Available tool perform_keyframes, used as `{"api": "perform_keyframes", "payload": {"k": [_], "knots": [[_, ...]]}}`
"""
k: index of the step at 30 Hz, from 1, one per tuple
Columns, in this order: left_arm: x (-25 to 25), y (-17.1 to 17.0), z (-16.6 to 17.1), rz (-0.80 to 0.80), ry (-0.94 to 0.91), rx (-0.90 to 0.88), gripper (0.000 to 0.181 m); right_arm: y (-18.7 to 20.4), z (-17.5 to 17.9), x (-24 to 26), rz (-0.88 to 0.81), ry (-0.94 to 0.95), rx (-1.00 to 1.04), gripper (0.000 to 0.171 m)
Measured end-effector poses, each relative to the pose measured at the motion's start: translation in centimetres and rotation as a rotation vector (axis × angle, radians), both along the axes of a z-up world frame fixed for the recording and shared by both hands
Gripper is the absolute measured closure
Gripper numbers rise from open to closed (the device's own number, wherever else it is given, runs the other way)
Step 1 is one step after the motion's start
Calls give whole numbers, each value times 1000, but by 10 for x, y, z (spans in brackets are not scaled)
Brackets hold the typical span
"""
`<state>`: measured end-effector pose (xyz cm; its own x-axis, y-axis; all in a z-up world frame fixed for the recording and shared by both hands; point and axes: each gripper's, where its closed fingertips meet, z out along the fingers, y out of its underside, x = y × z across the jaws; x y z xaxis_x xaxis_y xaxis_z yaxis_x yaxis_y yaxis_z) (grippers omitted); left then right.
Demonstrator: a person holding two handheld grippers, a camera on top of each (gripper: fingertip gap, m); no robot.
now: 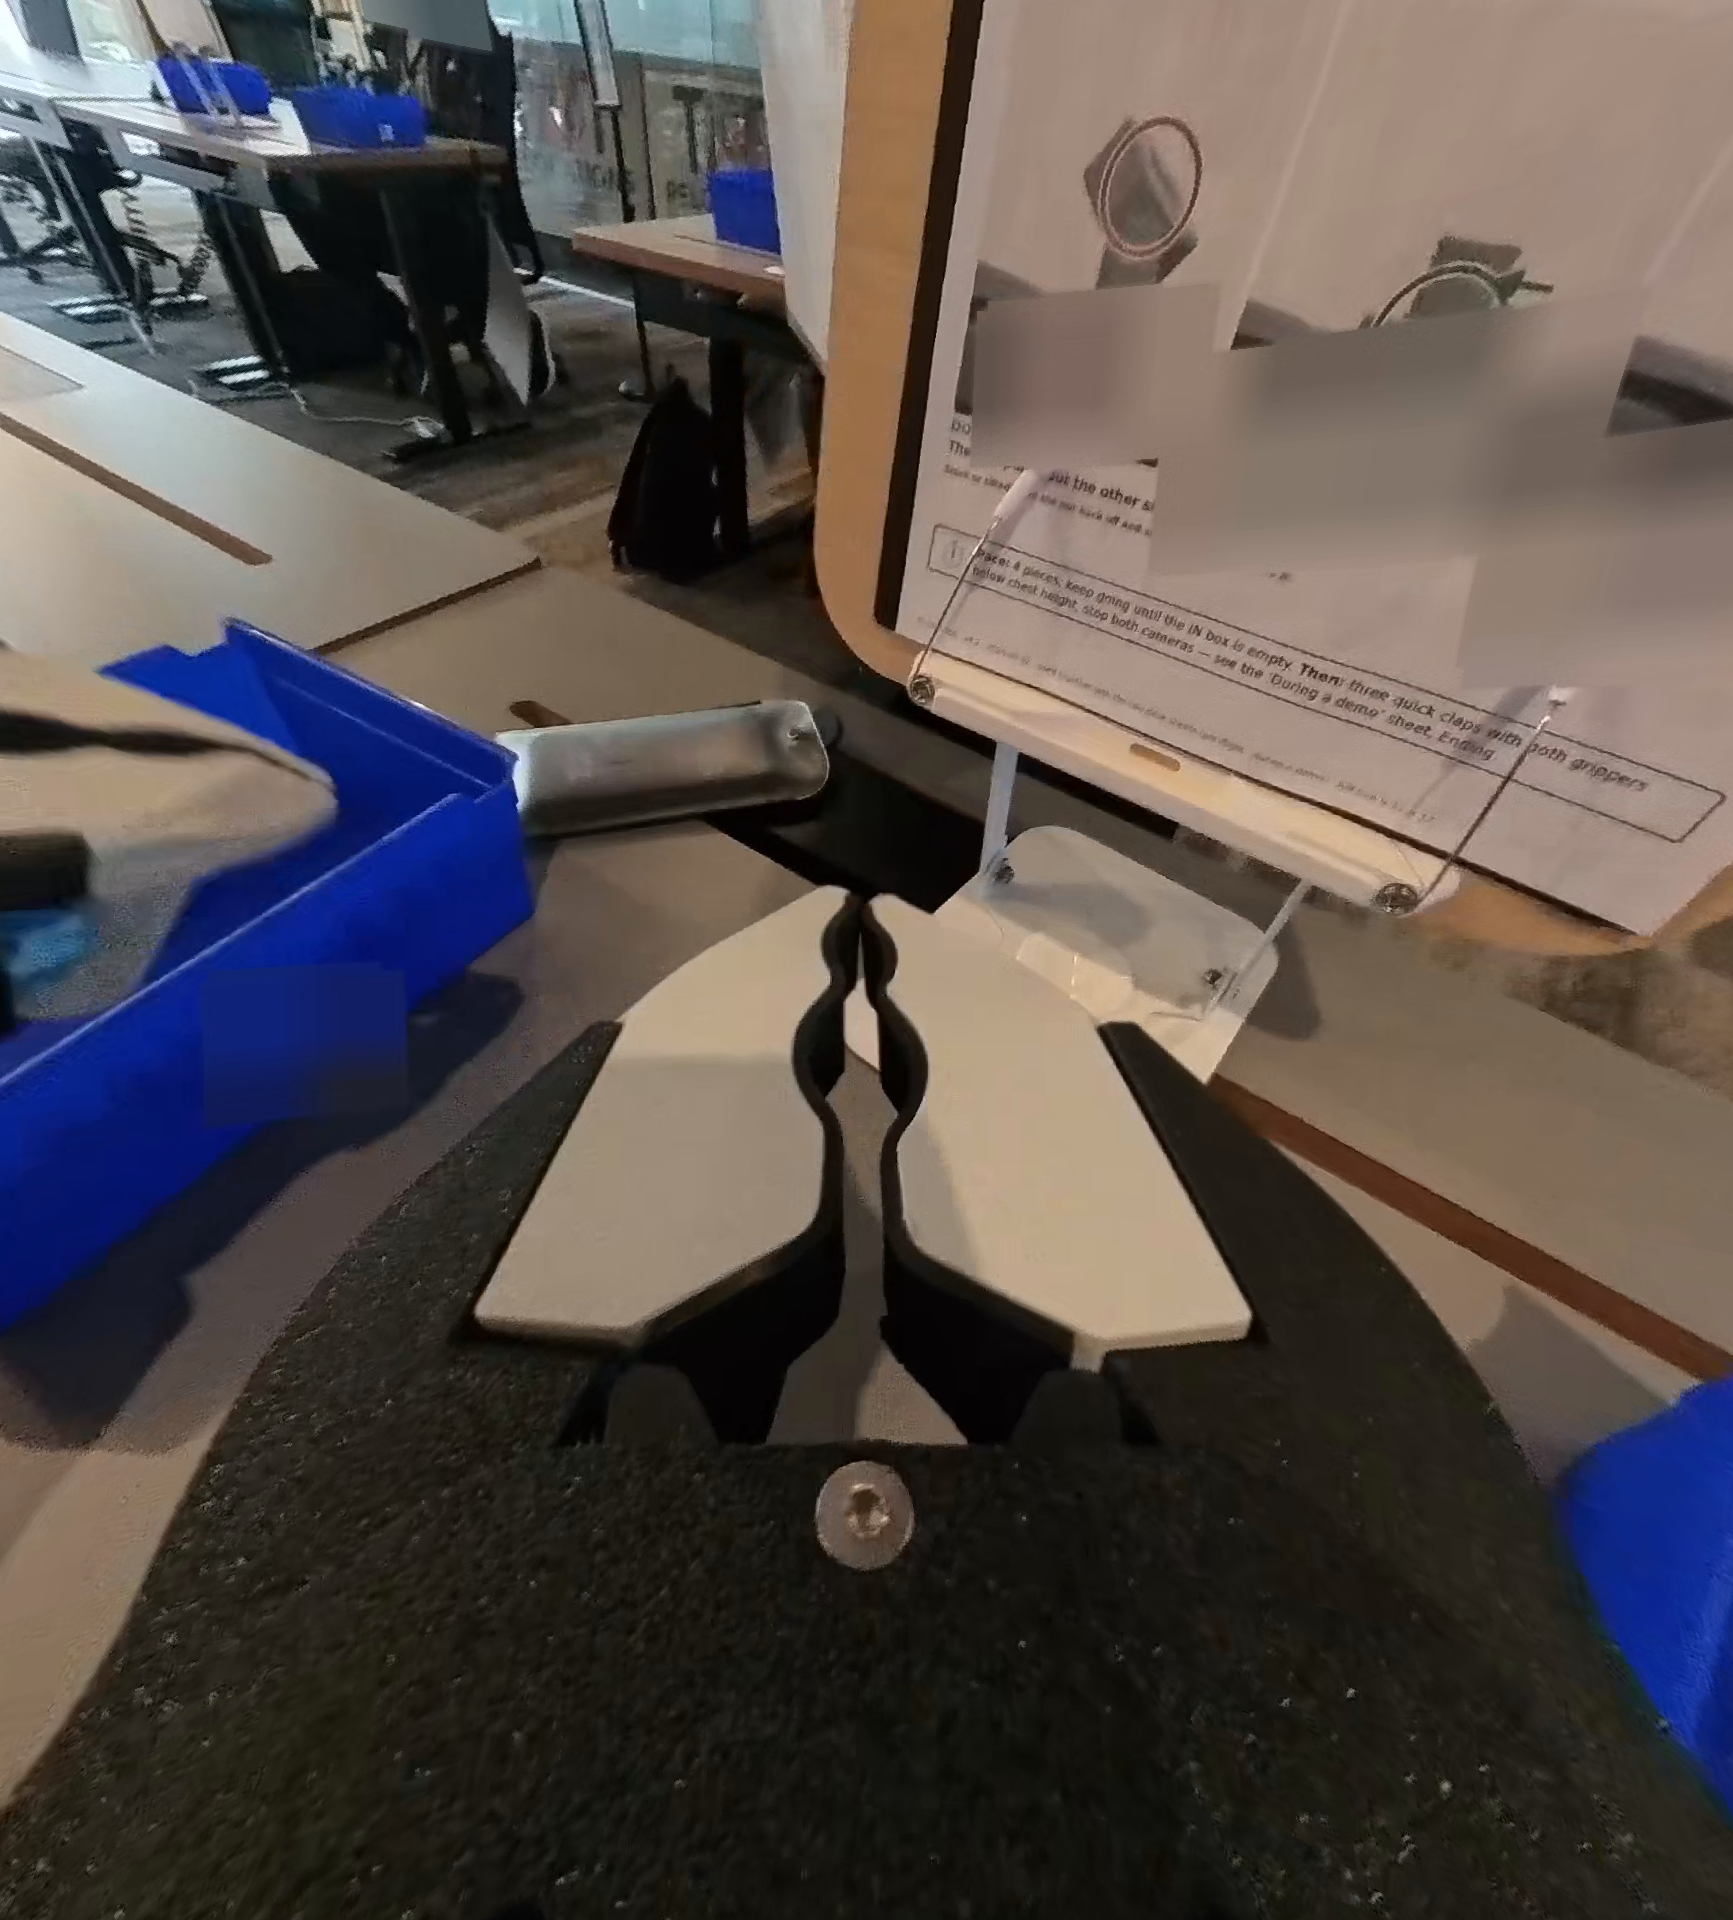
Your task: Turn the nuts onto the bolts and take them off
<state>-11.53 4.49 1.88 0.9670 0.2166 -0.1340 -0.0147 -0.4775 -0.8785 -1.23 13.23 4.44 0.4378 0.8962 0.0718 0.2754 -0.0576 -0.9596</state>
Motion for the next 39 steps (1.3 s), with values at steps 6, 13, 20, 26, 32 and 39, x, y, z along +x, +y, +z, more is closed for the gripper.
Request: {"api": "perform_keyframes", "payload": {"k": [6,13,20,26,32,39], "knots": [[4,9,-32,-40,-70,-124,181,-23,-42,-24,171,-162,-181,171],[74,22,10,-225,93,18,181,15,44,81,-191,213,9,171],[75,28,40,-84,356,166,181,10,74,108,-258,364,46,171],[27,20,3,-7,143,2,181,-21,35,16,14,140,-33,171],[-33,-17,-14,113,-9,-58,181,11,31,46,-128,93,111,171],[-81,-55,-25,230,-251,6,180,72,1,130,-387,232,-139,171]]}}
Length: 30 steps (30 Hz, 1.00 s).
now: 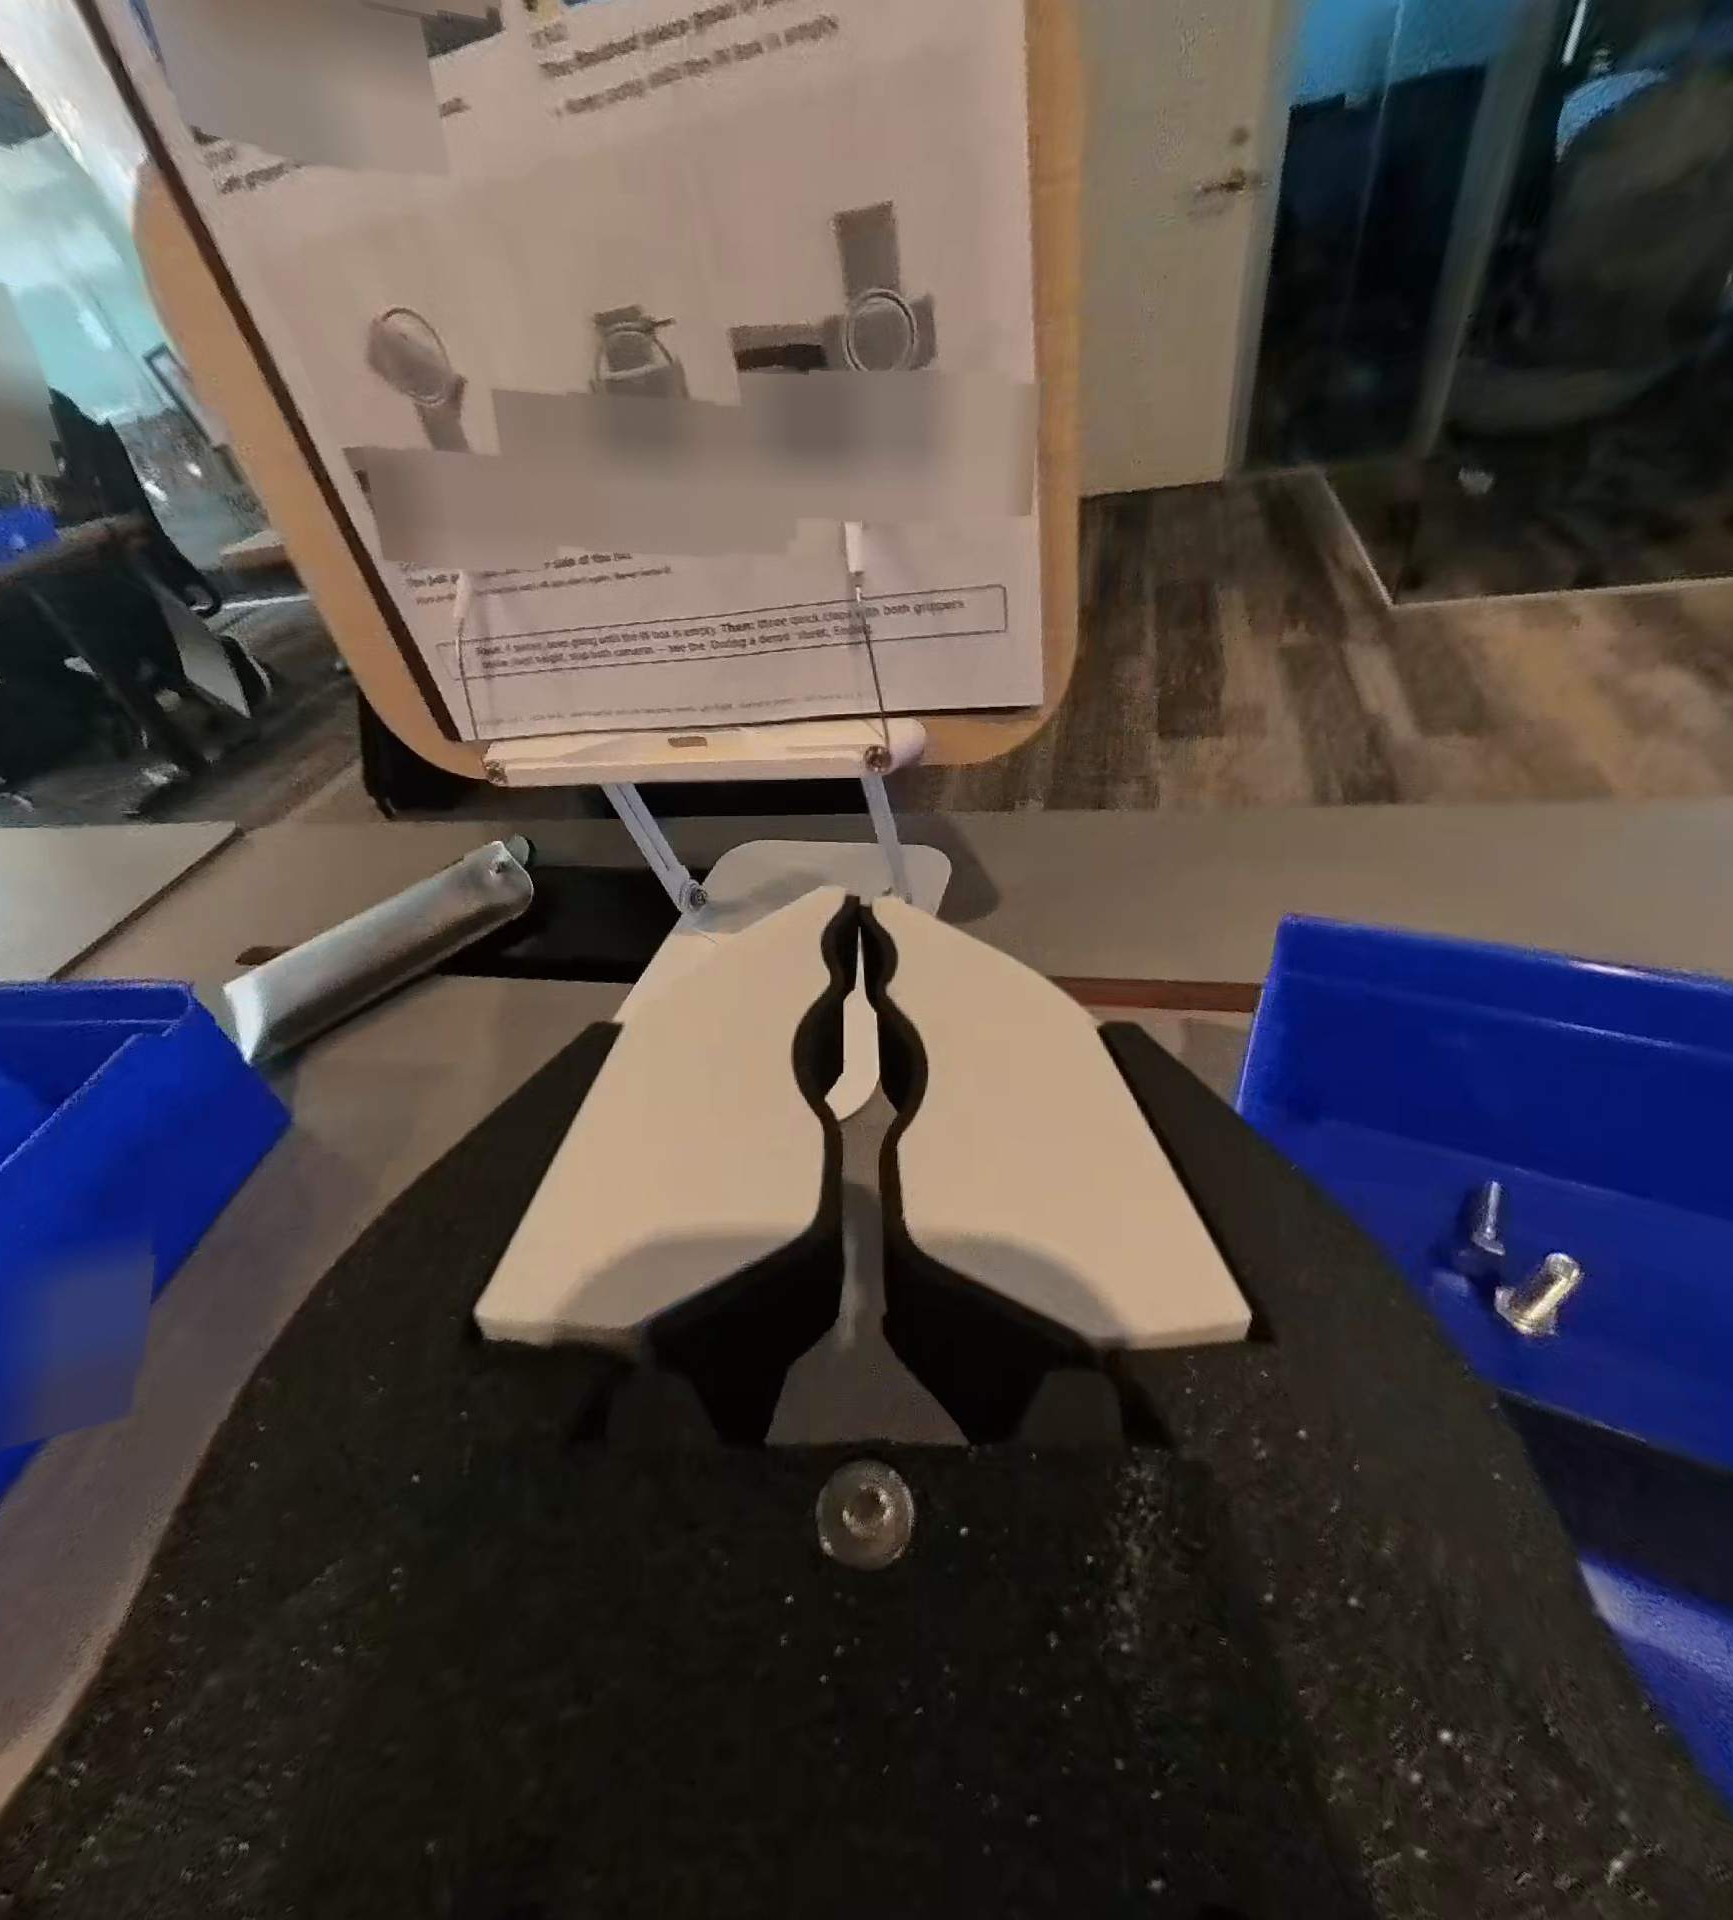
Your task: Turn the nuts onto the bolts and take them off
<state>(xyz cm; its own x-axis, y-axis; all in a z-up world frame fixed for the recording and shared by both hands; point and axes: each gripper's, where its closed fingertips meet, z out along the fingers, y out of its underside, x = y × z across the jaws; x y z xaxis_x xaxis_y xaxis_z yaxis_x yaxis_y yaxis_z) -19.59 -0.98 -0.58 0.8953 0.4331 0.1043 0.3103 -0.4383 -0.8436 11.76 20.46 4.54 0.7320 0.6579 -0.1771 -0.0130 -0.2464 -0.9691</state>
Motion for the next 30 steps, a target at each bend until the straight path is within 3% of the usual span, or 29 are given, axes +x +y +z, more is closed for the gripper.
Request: {"api": "perform_keyframes", "payload": {"k": [9,14,19,22,30], "knots": [[6,6,-6,-12,-16,-42,157,-5,1,-28,-20,-59,0,164],[17,13,3,-20,23,-24,137,-16,16,-55,-25,-74,85,144],[25,21,11,-37,64,-4,127,-74,50,-116,228,28,203,127],[17,17,-4,-26,-14,-40,120,-106,59,-140,314,-33,318,123],[7,12,-4,4,-23,-13,110,-108,44,-148,348,-126,290,123]]}}
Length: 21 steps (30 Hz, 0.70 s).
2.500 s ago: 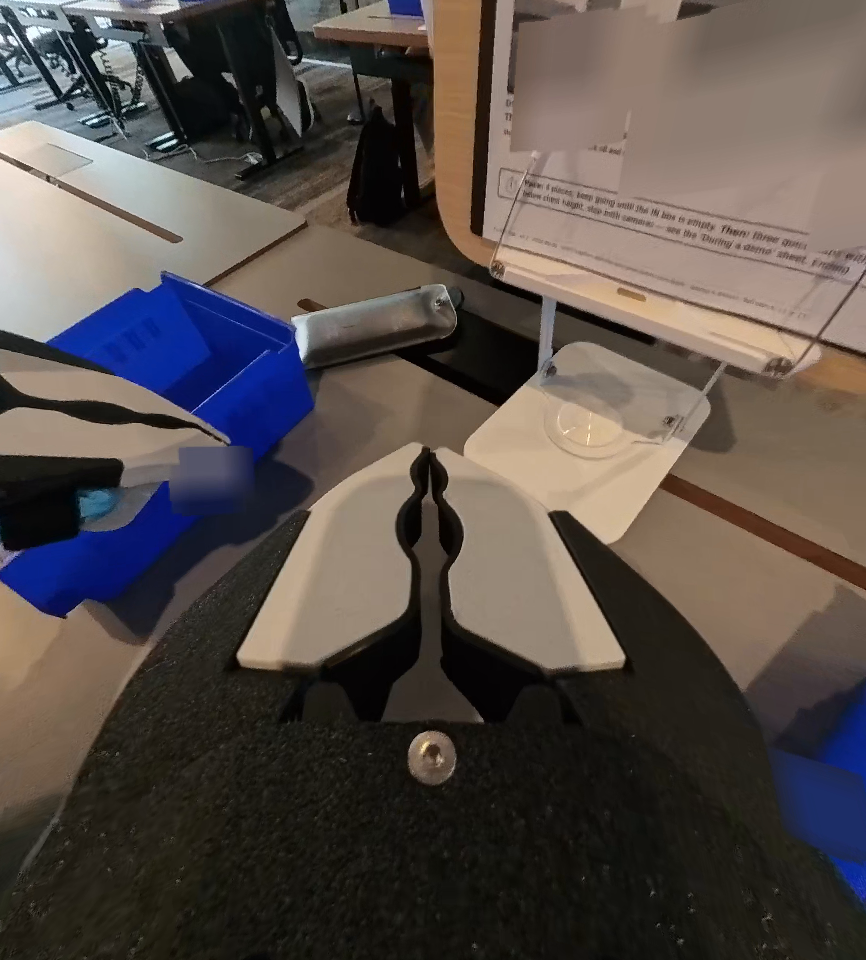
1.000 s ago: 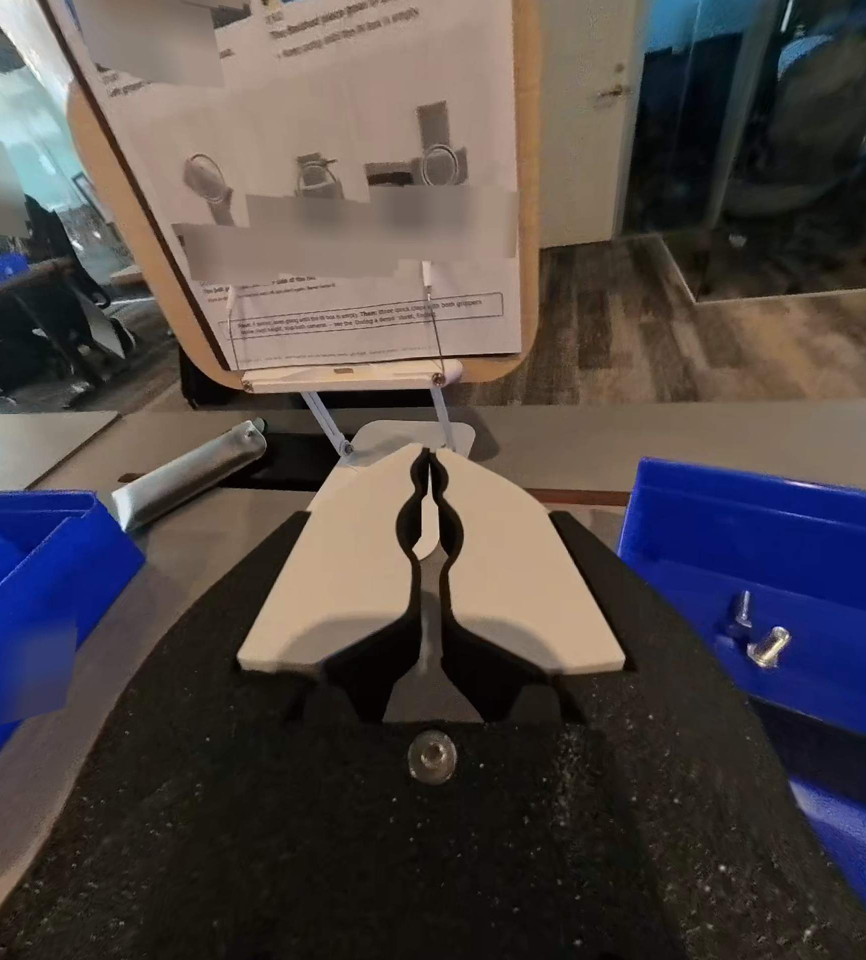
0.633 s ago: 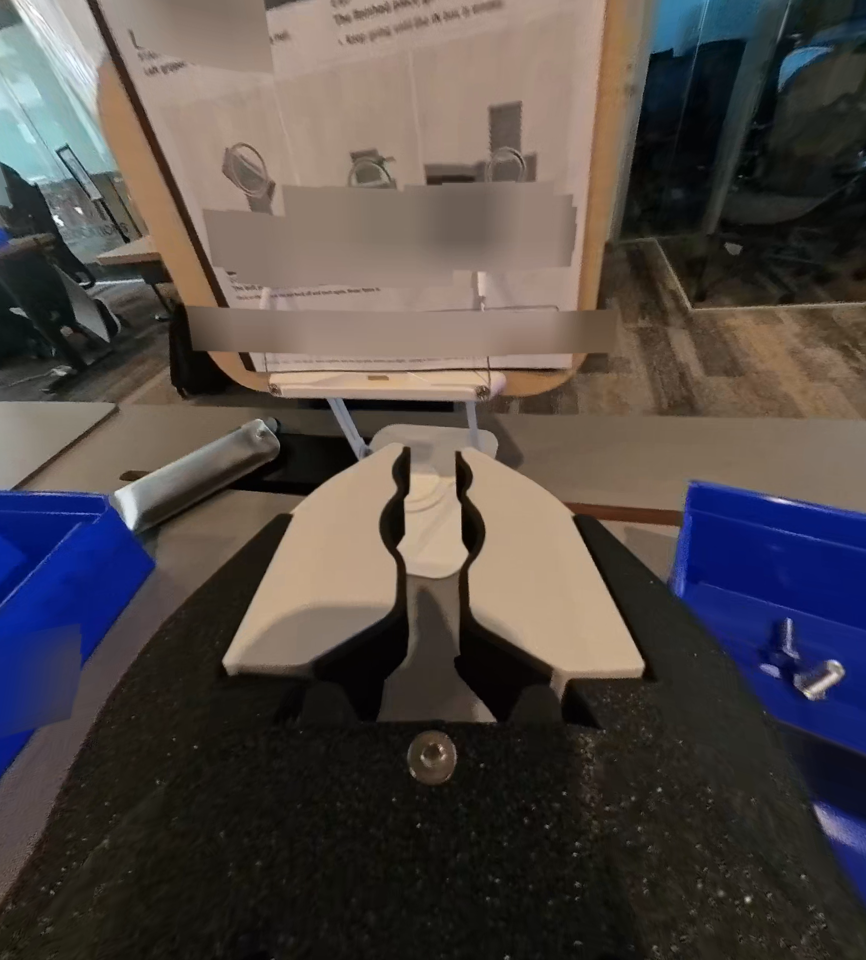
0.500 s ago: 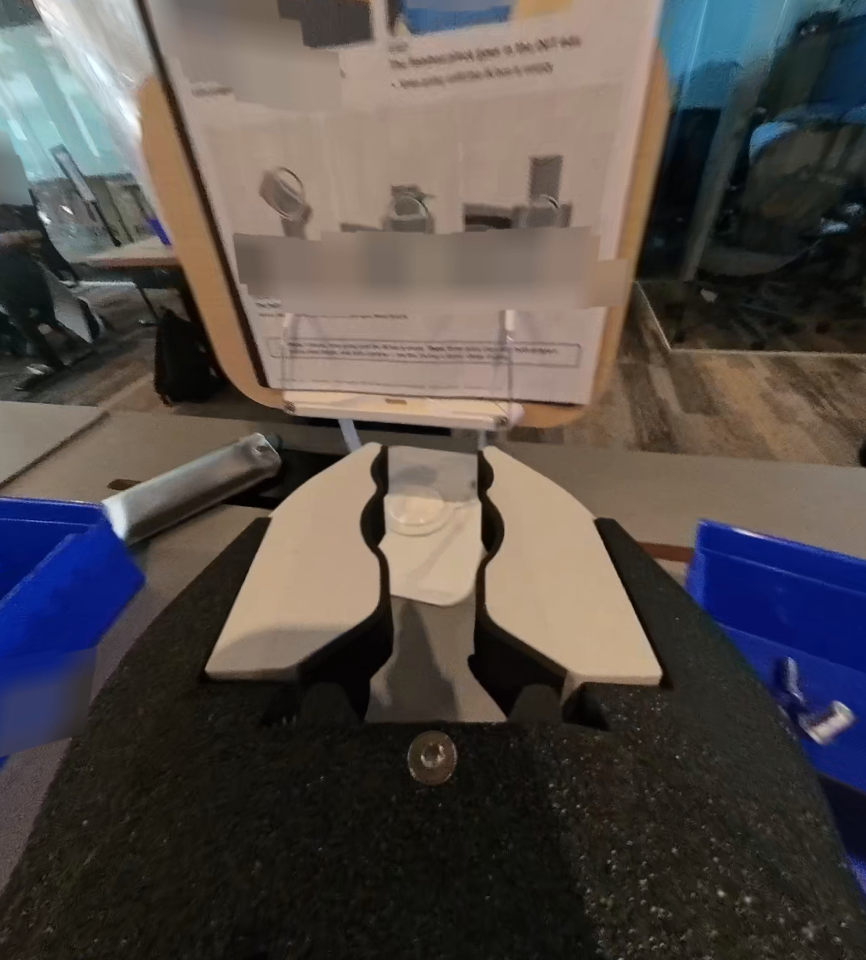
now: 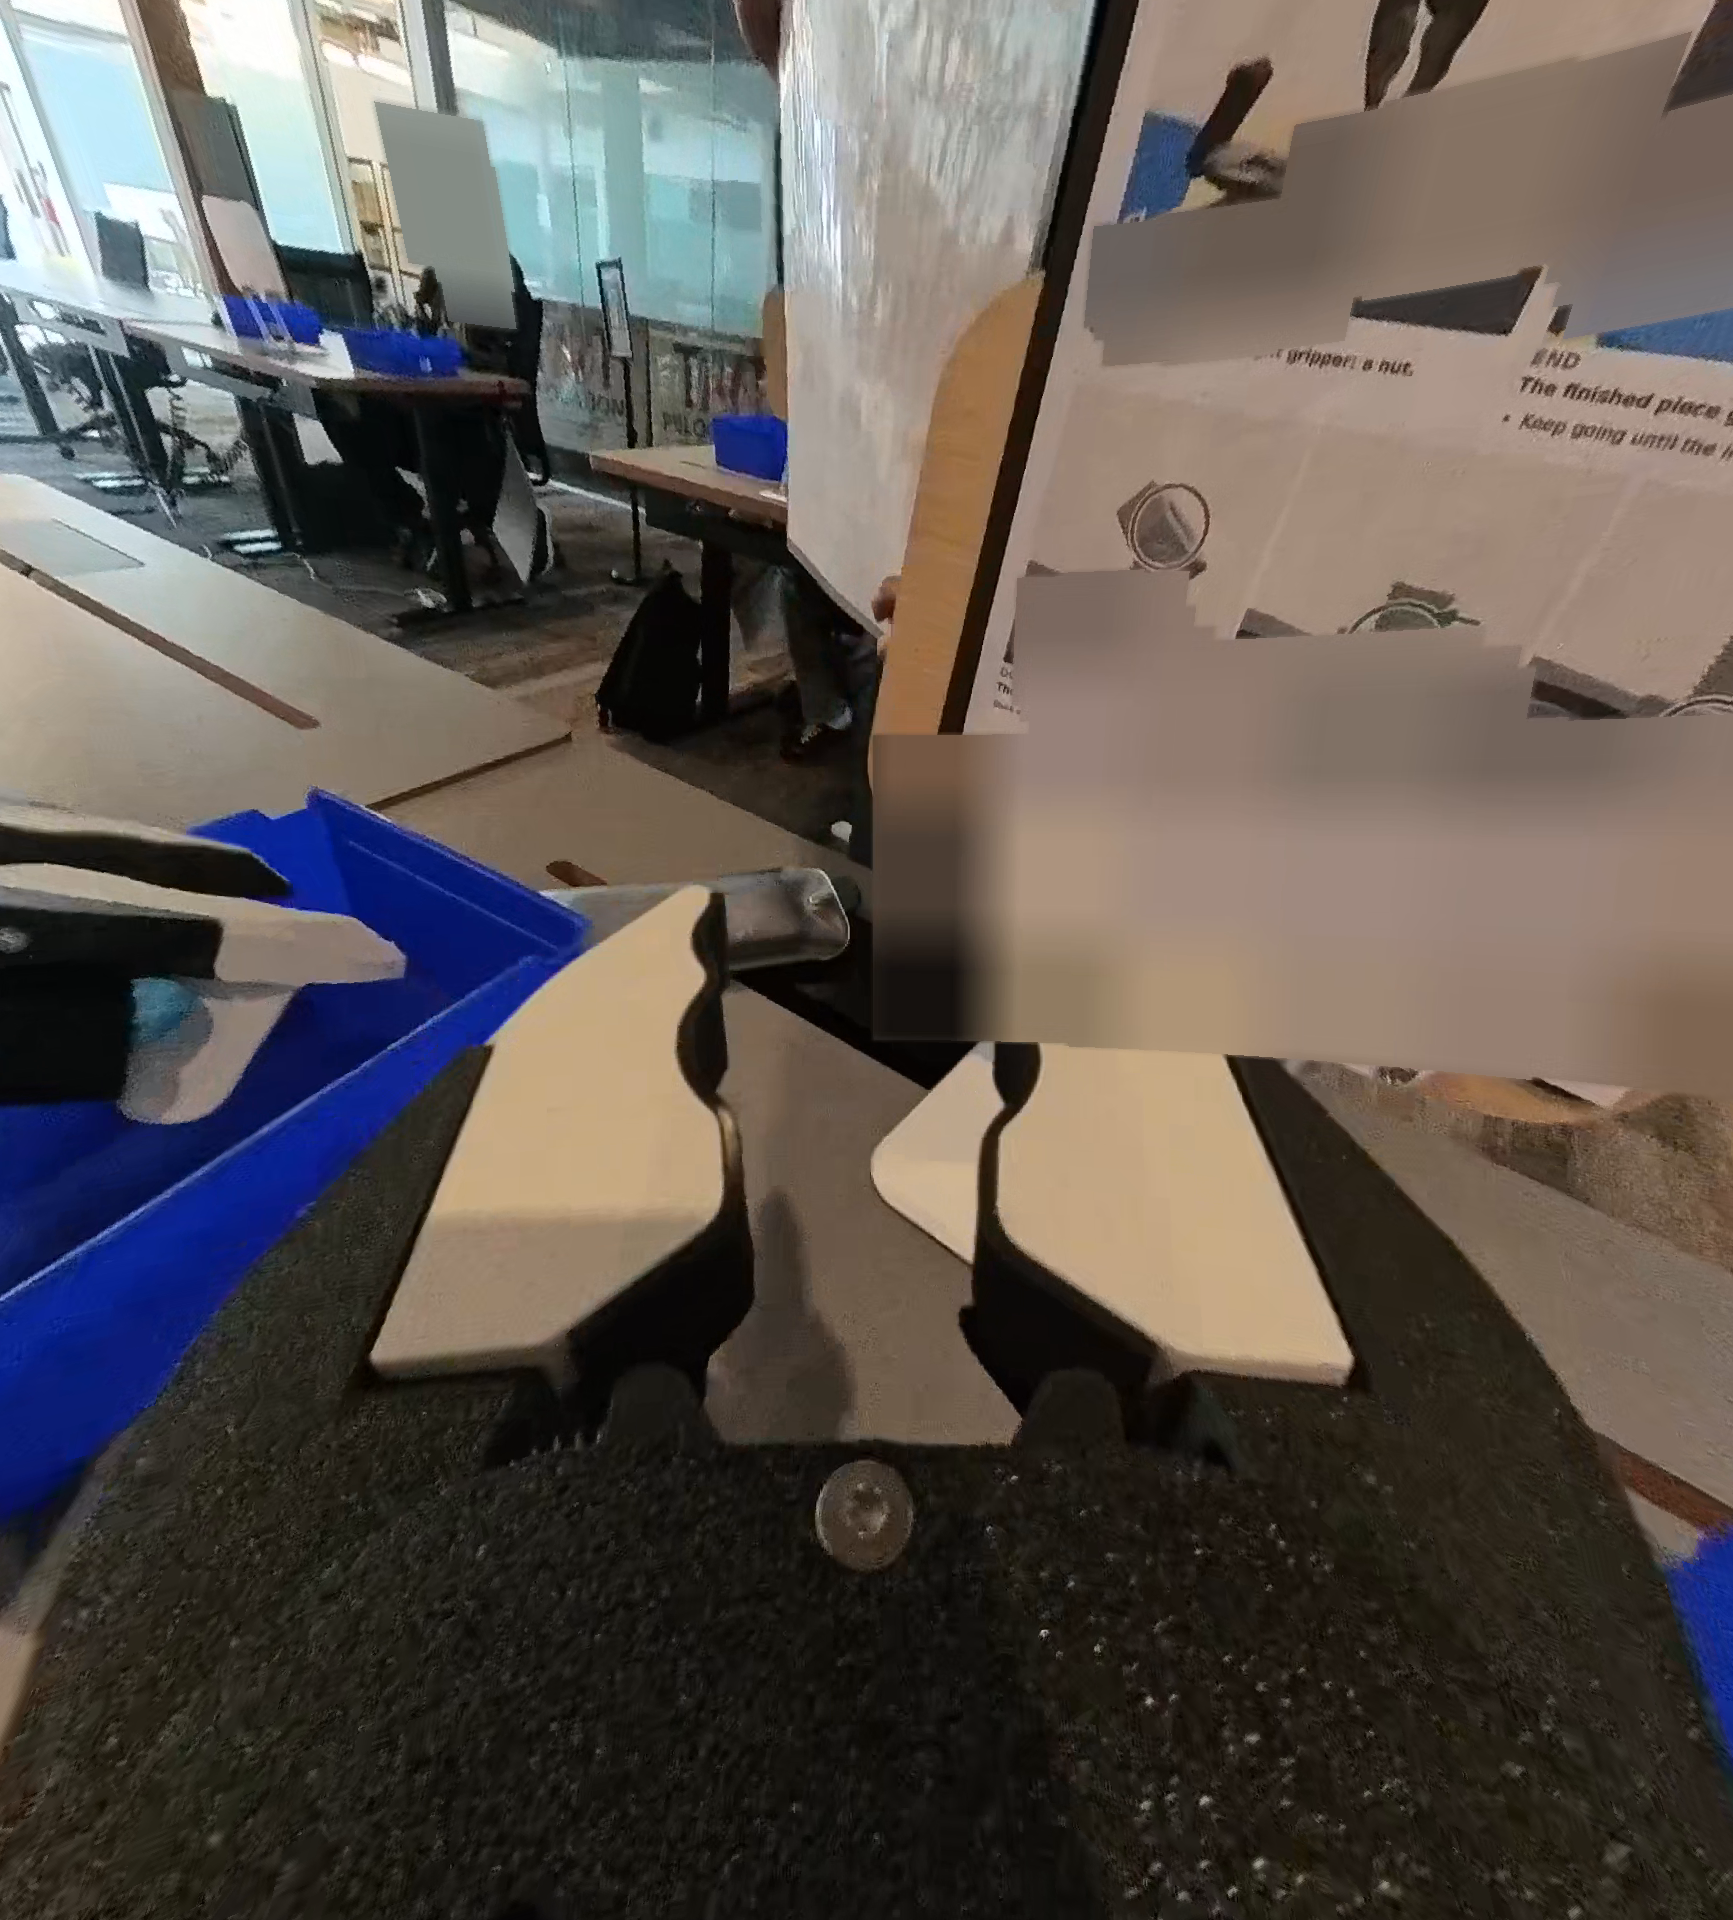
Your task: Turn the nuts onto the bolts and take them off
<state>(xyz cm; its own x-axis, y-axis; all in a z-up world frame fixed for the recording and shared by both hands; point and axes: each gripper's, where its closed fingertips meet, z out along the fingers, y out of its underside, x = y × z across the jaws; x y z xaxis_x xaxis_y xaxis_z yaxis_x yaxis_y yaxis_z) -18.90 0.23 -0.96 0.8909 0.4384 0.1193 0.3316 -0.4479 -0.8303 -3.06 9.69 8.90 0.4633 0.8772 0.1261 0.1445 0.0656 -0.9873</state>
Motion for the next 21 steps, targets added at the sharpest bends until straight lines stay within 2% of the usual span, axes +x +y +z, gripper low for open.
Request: {"api": "perform_keyframes", "payload": {"k": [7,17,21], "knots": [[5,3,-2,-13,45,-40,102,13,-3,10,-47,-11,8,123],[5,4,-3,-14,49,-48,102,11,-6,7,-31,-35,10,122],[11,7,4,-36,63,-15,104,21,19,26,-120,98,105,116]]}}
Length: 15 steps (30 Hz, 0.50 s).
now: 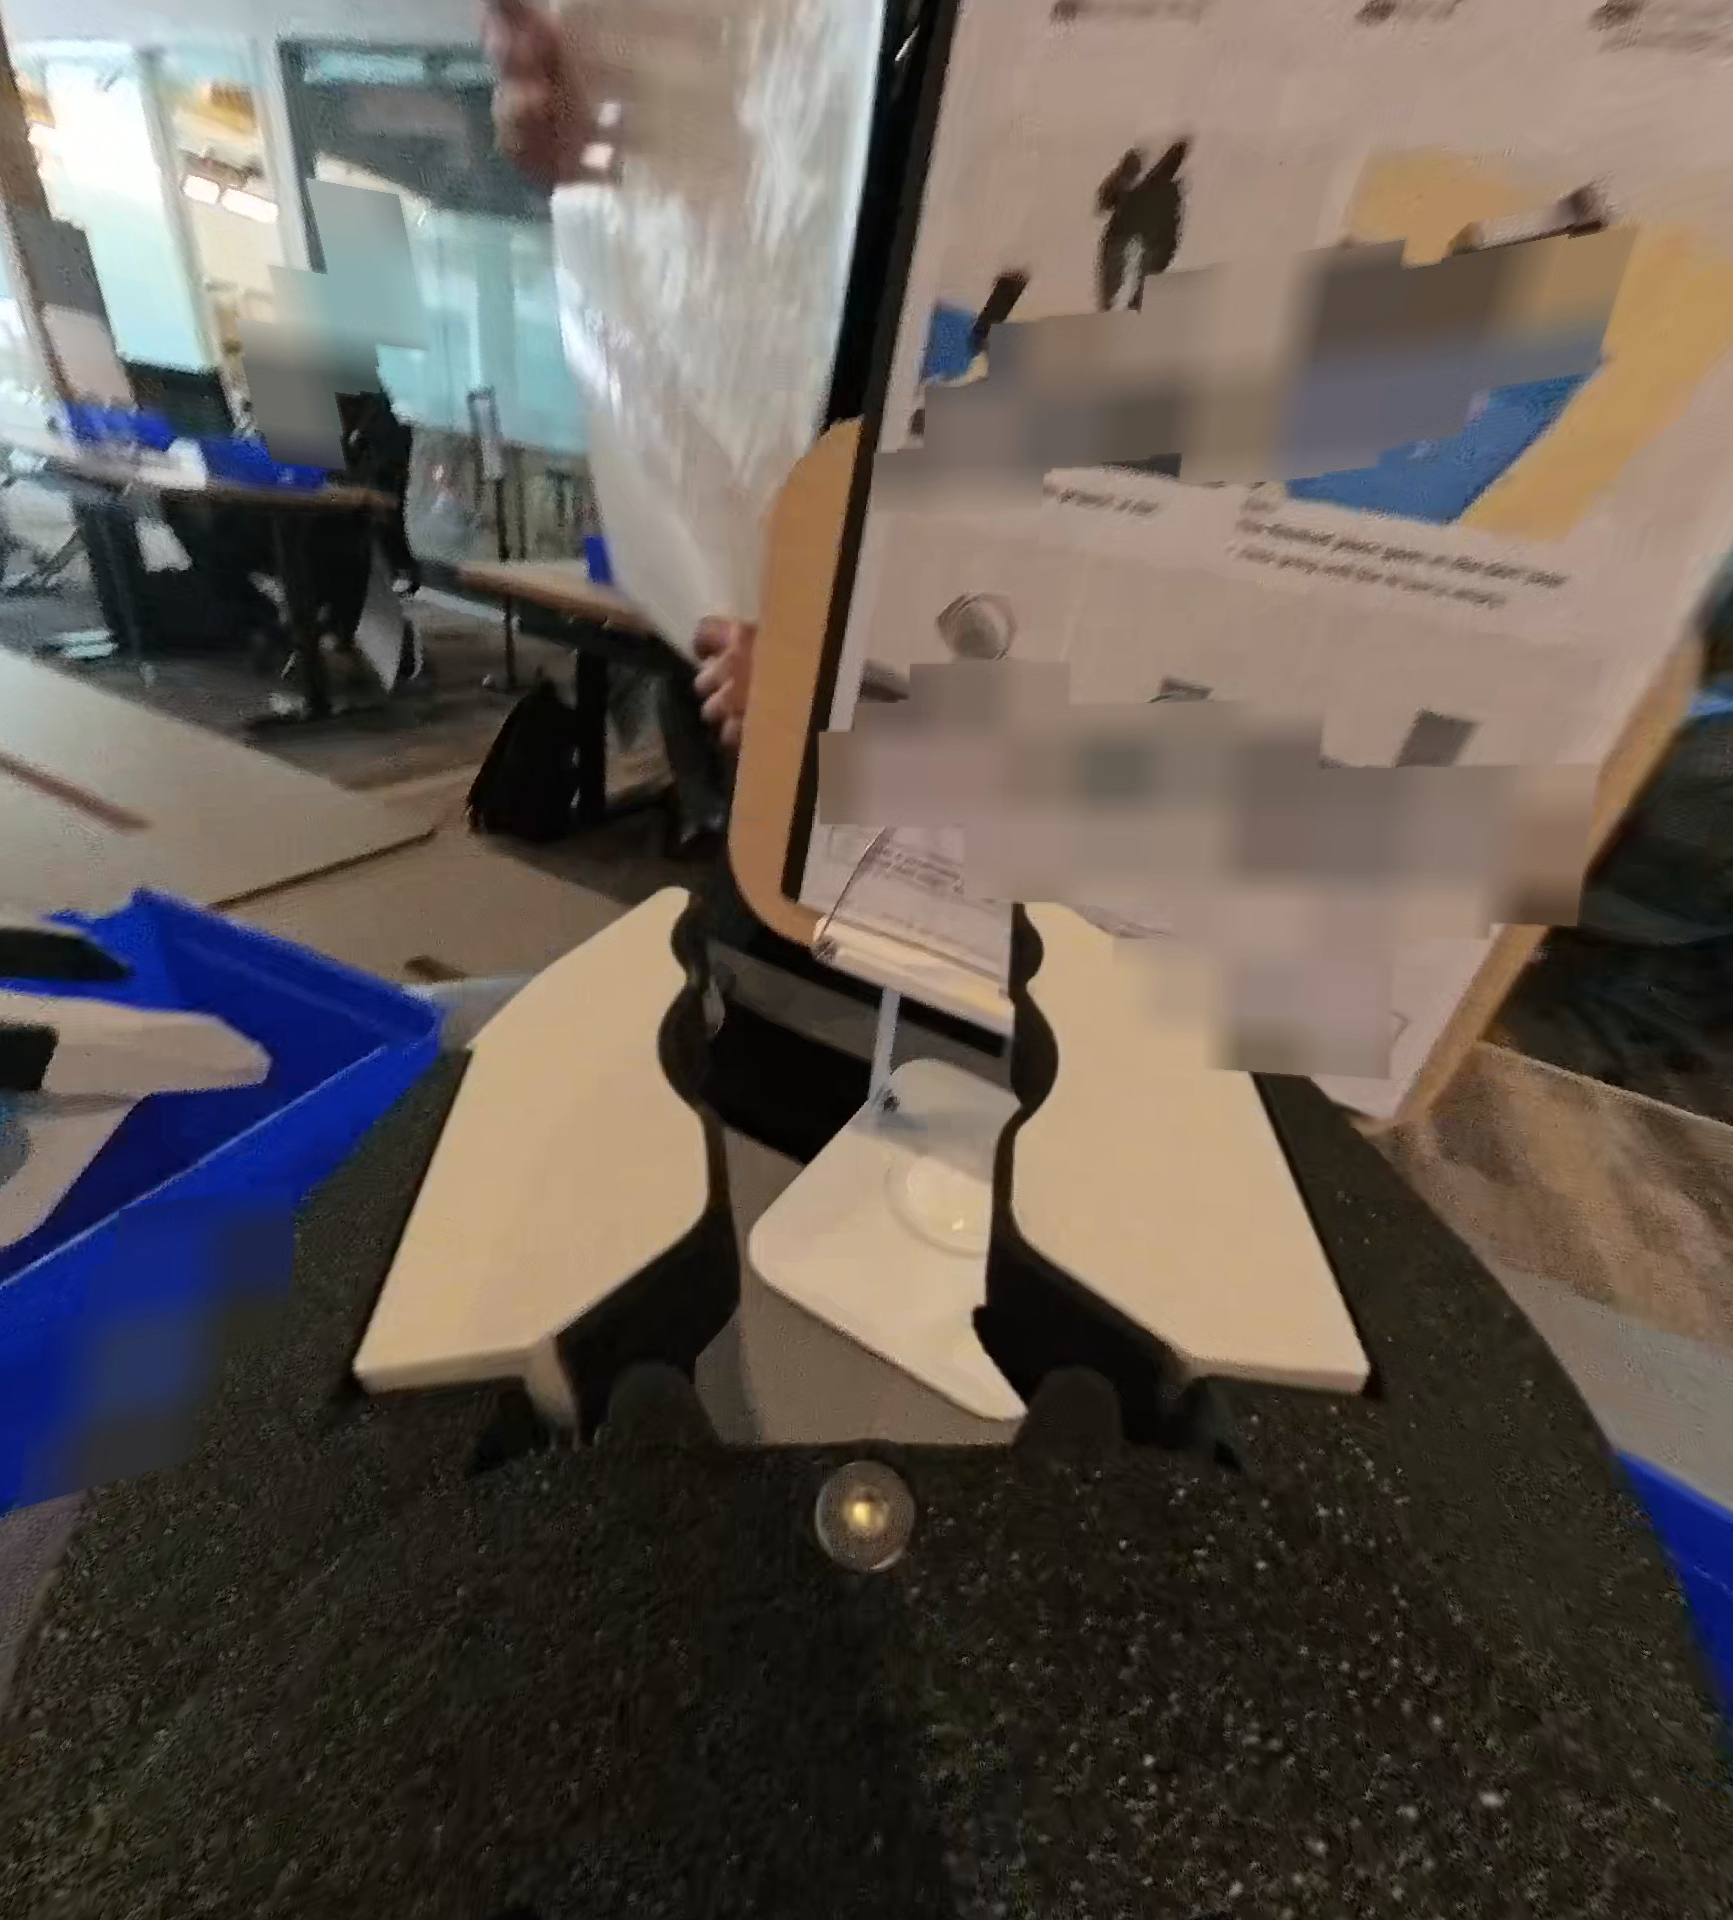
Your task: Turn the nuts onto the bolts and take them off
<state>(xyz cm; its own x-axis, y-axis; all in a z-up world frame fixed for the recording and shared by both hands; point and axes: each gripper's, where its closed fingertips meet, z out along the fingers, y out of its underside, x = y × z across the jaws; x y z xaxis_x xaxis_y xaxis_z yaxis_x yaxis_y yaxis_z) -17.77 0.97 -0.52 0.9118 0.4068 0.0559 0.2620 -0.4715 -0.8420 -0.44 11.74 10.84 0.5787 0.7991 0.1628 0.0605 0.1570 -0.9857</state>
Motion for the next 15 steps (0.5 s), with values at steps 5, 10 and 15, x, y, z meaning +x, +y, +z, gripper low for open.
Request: {"api": "perform_keyframes", "payload": {"k": [5,10,15], "knots": [[10,8,10,-40,36,43,112,19,11,34,-49,133,-11,109],[24,17,20,-92,85,70,121,34,-1,42,-64,124,-71,108],[40,23,33,-141,164,103,133,30,-8,33,-11,101,-95,125]]}}
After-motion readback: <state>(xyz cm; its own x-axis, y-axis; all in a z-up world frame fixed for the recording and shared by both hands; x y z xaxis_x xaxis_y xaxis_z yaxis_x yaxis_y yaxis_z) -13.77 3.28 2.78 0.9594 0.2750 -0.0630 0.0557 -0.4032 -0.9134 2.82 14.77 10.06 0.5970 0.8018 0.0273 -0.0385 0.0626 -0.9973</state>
